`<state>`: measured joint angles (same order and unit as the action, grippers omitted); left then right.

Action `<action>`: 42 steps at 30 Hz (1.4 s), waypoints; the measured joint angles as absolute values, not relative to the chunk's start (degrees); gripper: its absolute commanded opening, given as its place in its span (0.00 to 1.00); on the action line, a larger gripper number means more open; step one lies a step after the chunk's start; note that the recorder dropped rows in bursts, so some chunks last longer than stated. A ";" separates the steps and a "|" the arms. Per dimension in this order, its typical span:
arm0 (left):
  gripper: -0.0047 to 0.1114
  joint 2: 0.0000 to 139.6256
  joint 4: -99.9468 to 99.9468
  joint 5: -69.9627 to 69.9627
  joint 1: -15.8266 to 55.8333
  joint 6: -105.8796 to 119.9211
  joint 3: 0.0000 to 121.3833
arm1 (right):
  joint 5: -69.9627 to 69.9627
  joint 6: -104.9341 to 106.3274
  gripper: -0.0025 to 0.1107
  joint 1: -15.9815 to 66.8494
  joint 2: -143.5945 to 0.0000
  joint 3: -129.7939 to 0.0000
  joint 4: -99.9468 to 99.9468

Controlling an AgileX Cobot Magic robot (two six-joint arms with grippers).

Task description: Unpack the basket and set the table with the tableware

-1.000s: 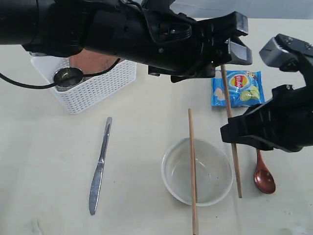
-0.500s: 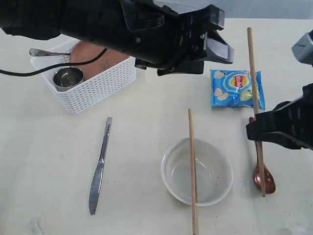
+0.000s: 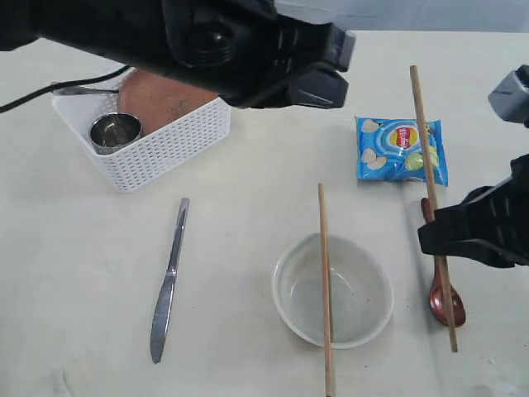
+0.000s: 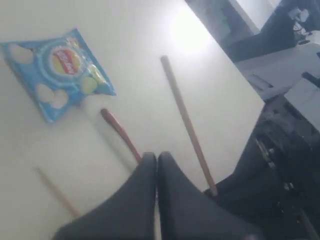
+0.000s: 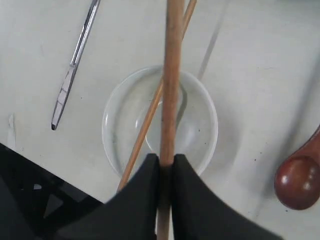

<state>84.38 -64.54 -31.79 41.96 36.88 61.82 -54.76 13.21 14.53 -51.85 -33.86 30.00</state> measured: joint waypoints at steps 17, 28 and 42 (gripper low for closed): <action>0.04 42.15 -60.90 5.62 41.96 52.62 29.27 | -49.45 4.98 0.02 21.94 -59.87 -33.86 33.95; 0.04 27.98 -60.90 17.09 41.96 59.12 19.76 | -43.22 2.75 0.02 28.63 -73.26 -33.86 34.54; 0.04 27.89 -60.90 17.54 41.96 59.24 17.39 | -41.98 1.39 0.02 28.63 -77.40 -33.86 35.45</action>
<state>27.89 -60.90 17.54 41.96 59.24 17.39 -41.98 1.39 28.63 -77.40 -33.86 35.45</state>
